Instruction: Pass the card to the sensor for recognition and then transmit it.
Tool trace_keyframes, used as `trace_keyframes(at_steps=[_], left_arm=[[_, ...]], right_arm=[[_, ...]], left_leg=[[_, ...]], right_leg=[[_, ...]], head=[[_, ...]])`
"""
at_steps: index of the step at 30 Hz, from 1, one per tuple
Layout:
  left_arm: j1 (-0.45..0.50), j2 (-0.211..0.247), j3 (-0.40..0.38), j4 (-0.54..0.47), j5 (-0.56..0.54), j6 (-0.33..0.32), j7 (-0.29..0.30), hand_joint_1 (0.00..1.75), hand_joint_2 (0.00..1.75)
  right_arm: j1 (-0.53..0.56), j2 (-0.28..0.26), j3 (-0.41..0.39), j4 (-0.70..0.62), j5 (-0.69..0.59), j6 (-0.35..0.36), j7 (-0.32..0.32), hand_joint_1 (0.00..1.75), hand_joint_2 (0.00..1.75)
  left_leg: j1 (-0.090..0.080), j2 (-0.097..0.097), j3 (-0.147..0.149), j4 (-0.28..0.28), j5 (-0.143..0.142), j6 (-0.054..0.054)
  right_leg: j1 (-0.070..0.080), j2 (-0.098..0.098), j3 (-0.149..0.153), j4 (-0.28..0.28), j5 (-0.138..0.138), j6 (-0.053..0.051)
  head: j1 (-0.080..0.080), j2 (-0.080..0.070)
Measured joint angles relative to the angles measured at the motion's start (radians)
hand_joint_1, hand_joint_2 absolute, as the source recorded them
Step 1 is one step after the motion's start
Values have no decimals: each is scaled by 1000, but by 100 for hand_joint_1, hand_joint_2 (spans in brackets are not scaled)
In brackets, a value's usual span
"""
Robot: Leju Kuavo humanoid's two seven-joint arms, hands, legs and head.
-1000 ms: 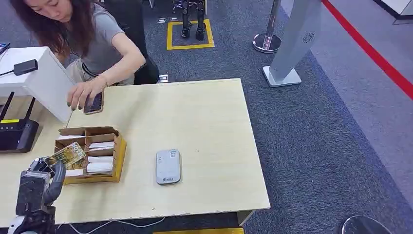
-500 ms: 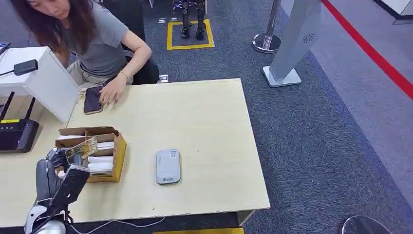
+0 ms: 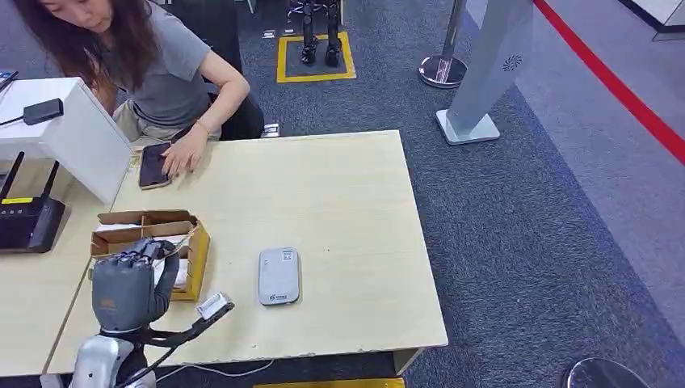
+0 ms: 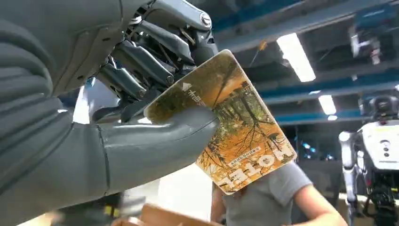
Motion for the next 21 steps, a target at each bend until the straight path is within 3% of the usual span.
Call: trace_keyframes(at_steps=[8, 21], left_arm=[[-57, 35, -110, 36, -196, -9, 101, 175, 175], [-193, 56, -267, 242, -201, -37, 254, 175, 175]], right_arm=[[-2, 0, 14, 5, 3, 3, -3, 0, 0], [-4, 0, 40, 6, 21, 11, -14, 0, 0]], left_leg=[[0, 0, 0, 0, 0, 0], [0, 0, 0, 0, 0, 0]], right_leg=[[0, 0, 0, 0, 0, 0], [0, 0, 0, 0, 0, 0]], head=[[0, 0], [1, 0]])
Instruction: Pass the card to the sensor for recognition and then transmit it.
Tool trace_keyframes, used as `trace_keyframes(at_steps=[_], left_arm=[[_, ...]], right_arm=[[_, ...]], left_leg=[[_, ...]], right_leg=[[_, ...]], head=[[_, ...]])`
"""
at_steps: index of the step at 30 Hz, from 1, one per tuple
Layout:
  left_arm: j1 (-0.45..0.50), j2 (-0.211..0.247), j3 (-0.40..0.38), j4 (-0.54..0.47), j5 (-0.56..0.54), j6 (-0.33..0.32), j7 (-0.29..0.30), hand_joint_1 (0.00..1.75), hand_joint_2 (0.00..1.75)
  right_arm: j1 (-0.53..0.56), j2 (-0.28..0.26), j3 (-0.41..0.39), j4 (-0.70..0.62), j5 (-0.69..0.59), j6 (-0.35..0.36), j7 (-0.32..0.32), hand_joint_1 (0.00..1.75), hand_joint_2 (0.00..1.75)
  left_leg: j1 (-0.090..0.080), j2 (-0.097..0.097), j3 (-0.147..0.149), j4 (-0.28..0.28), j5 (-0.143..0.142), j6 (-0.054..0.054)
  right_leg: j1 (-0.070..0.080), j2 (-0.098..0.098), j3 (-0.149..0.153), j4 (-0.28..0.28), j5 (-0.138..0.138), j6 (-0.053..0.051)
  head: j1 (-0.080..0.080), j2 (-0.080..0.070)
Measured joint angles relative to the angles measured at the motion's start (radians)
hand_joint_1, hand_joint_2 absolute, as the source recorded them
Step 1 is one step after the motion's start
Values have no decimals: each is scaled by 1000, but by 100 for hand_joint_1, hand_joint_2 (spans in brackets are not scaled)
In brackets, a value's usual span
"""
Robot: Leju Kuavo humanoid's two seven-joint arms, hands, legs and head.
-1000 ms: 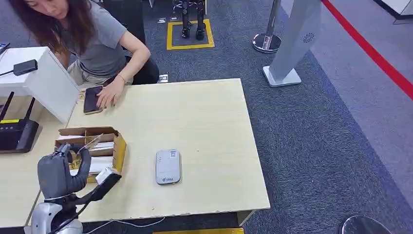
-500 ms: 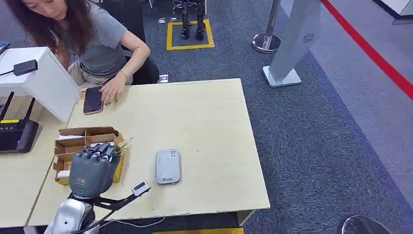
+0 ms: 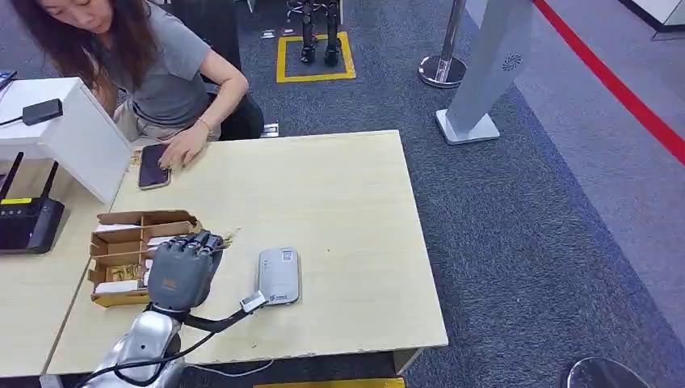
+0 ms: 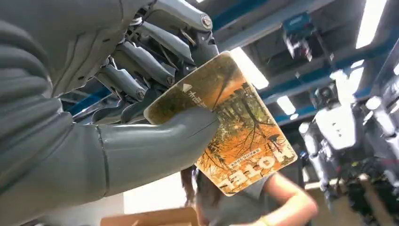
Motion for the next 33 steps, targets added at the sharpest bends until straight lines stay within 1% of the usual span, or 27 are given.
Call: trace_keyframes(at_steps=[5, 9, 10, 13, 17, 21, 29, 33], left_arm=[[-43, 4, -70, 86, 0, 2, 34, 175, 175], [-58, -3, -110, 138, 0, 8, 30, 175, 175], [-58, -8, -113, 148, 0, 9, 21, 175, 175], [-54, -36, -116, 172, 0, 13, -39, 175, 175], [-46, -68, -117, 192, 0, 16, -67, 175, 175], [-42, -86, -117, 201, 0, 19, -87, 175, 175], [-29, -106, -120, 218, 0, 18, -94, 175, 175], [-29, -106, -124, 241, 0, -14, -81, 175, 175]], right_arm=[[-1, 0, 9, 0, 6, 2, -1, 0, 0], [-1, 0, 14, 0, 12, 2, 2, 0, 0], [-1, 0, 14, 0, 13, 2, 2, 0, 0], [-1, 0, 15, 0, 11, 5, 5, 0, 0], [-1, 0, 15, 0, 10, 5, 5, 0, 0], [-1, 0, 15, 0, 7, 6, 3, 0, 0], [-1, 0, 15, 0, -2, 7, 1, 0, 0], [-1, 0, 15, 0, -3, 7, 0, 0, 0]], left_leg=[[0, 0, 0, 0, 0, 0], [0, 0, 0, 0, 0, 0], [0, 0, 0, 0, 0, 0], [0, 0, 0, 0, 0, 0], [0, 0, 0, 0, 0, 0], [0, 0, 0, 0, 0, 0], [0, 0, 0, 0, 0, 0], [0, 0, 0, 0, 0, 0]], right_leg=[[0, 0, 0, 0, 0, 0], [0, 0, 0, 0, 0, 0], [0, 0, 0, 0, 0, 0], [0, 0, 0, 0, 0, 0], [0, 0, 0, 0, 0, 0], [0, 0, 0, 0, 0, 0], [0, 0, 0, 0, 0, 0], [0, 0, 0, 0, 0, 0]], head=[[0, 0], [0, 0], [-1, 0], [0, 0], [0, 0], [0, 0], [0, 0], [0, 0]])
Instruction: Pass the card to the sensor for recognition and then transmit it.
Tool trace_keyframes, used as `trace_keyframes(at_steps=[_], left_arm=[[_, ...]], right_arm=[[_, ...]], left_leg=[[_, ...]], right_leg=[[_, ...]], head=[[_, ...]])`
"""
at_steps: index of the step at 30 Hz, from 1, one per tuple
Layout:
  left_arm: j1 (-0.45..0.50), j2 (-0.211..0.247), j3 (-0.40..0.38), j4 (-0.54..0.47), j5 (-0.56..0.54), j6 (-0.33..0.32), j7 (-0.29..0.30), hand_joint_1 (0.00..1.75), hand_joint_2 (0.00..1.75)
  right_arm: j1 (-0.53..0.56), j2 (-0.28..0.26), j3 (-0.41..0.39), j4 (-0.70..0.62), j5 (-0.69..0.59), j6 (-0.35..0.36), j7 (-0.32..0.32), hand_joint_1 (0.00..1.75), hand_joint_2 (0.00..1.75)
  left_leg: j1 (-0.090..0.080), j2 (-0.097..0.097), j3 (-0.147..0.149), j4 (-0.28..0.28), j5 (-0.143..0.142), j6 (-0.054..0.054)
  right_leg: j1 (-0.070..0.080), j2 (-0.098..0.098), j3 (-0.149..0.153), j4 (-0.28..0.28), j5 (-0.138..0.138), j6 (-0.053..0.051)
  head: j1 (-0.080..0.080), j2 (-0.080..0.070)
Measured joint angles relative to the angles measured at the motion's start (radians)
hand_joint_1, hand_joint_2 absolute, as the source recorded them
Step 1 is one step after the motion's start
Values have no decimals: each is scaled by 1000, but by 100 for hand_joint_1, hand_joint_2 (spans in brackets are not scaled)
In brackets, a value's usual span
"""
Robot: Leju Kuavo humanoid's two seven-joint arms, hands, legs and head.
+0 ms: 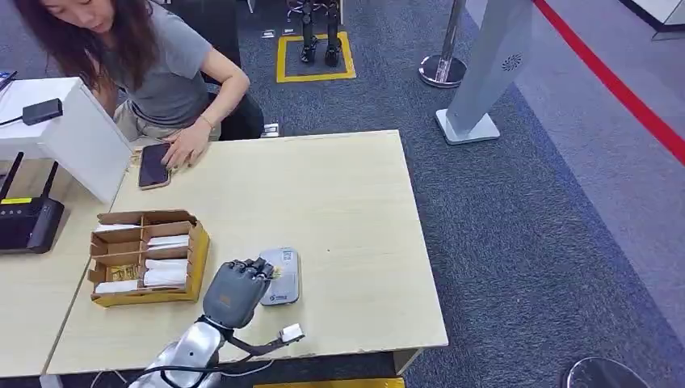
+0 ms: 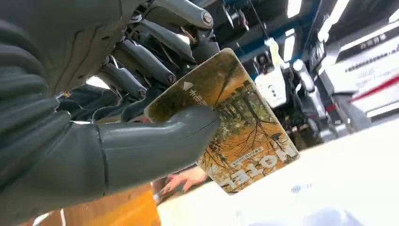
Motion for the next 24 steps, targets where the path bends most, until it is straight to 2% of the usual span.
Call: trace_keyframes(at_steps=[8, 15, 20, 24], left_arm=[[-3, 0, -1, 54, 0, -48, 7, 175, 175], [-4, -1, -1, 70, 0, -34, 16, 175, 175], [-5, 22, -10, 35, 0, 8, 106, 175, 175], [-16, 83, -37, -52, 0, 50, 223, 175, 175]], right_arm=[[0, 0, 0, 0, -3, 0, -1, 0, 0], [0, 0, 0, 0, -3, 0, -3, 0, 0], [0, 0, 0, 0, -5, -1, -3, 0, 0], [1, 0, 0, 0, -6, -1, -4, 0, 0]], left_leg=[[0, 0, 0, 0, 0, 0], [0, 0, 0, 0, 0, 0], [0, 0, 1, 0, 0, 0], [0, 0, 1, 0, 0, 0]], right_leg=[[0, 0, 0, 0, 0, 0], [0, 0, 0, 0, 0, 0], [0, 0, 1, 0, 0, 0], [0, 0, 0, 0, 0, 0]], head=[[0, 0], [0, 0], [0, 0], [0, 0]])
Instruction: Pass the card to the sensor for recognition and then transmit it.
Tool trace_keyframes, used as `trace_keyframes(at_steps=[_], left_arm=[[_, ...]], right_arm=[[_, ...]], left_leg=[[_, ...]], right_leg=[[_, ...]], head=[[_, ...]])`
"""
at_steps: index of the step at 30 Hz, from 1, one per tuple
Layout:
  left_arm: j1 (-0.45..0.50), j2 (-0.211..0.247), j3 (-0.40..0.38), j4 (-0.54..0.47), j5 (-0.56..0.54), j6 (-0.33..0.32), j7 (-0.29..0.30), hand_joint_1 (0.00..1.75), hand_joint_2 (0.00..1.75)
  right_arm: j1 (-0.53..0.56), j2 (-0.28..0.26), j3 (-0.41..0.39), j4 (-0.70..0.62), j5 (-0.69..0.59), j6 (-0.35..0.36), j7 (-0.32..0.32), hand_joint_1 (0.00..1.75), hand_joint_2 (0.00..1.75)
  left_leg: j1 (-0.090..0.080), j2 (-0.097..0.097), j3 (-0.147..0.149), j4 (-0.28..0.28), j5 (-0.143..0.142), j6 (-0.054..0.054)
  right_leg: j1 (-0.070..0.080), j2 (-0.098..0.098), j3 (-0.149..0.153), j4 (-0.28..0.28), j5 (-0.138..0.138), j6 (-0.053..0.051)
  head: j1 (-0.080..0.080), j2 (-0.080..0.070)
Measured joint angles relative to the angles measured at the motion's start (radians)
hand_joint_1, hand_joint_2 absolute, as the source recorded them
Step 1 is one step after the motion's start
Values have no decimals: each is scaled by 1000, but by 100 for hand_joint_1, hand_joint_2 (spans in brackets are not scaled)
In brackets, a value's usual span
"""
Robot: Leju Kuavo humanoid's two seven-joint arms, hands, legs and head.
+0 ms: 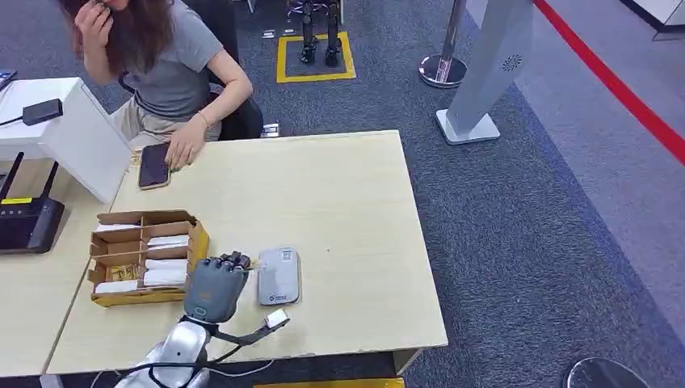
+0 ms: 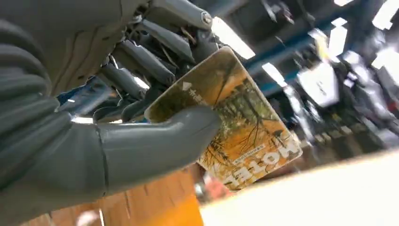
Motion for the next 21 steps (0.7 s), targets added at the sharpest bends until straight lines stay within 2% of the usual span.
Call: trace_keyframes(at_steps=[3, 4, 6, 8, 9, 16, 17, 18, 19, 20, 21], left_arm=[[-3, 53, -5, -93, 0, 44, 50, 175, 175], [0, 63, -4, -127, 0, 66, 37, 175, 175], [26, 64, 33, -205, 15, 90, -46, 175, 175], [62, 39, 106, -273, 98, 98, -180, 175, 175], [65, 37, 118, -282, 113, 98, -199, 175, 175], [71, 32, 132, -291, 131, 98, -216, 175, 175], [82, 15, 177, -319, 220, 93, -265, 175, 175], [84, 11, 185, -322, 234, 92, -273, 175, 175], [94, -14, 264, -354, 411, 64, -354, 175, 175], [96, -45, 375, -376, 633, -13, -446, 175, 175], [97, -73, 468, -377, 707, -56, -487, 175, 175]], right_arm=[[0, 0, 0, 0, -10, 0, 0, 0, 0], [1, 0, 0, 0, -12, 0, 0, 0, 0], [1, 0, 0, 0, -15, -2, 0, 0, 0], [2, 0, 0, 0, -16, -2, -1, 0, 0], [2, 0, 0, 0, -16, -2, -1, 0, 0], [2, 0, 0, 0, -16, -2, -1, 0, 0], [2, 0, 0, 0, -17, -2, -1, 0, 0], [2, 0, 0, 0, -17, -2, -1, 0, 0], [3, 1, 0, 0, -24, 0, -2, 0, 0], [3, 1, 0, 0, -32, 1, -3, 0, 0], [3, 2, 0, 0, -32, 1, -3, 0, 0]], left_leg=[[0, 0, 0, 0, 0, 0], [0, 0, 0, 0, 0, 0], [0, 0, -1, 0, 0, 0], [-1, 0, -1, 0, 0, 0], [-1, 0, -1, 0, 0, 0], [-1, 0, -1, 0, 0, 0], [-1, 0, -1, 0, 0, 0], [-1, 0, -1, 0, 0, 0], [-1, 1, -1, 0, 0, 0], [-1, 0, 0, 0, 0, 0], [0, 0, 0, 0, 1, 1]], right_leg=[[0, 0, 0, 0, 0, 0], [0, 0, 0, 0, 0, 0], [0, 0, 0, 0, 0, 0], [0, 0, 0, 0, 0, 0], [0, 0, 0, 0, 0, 0], [0, 0, 0, 0, 0, 0], [0, 0, 0, 0, 0, 0], [0, 0, 0, 0, 0, 0], [-1, 0, 0, 0, 0, 0], [-1, 0, 0, 0, 0, 0], [0, 0, 0, 0, 0, 0]], head=[[0, 0], [0, 0], [0, 0], [0, 0], [1, 0], [0, 0], [0, 0], [1, 0], [1, 0], [1, 0], [1, 0]])
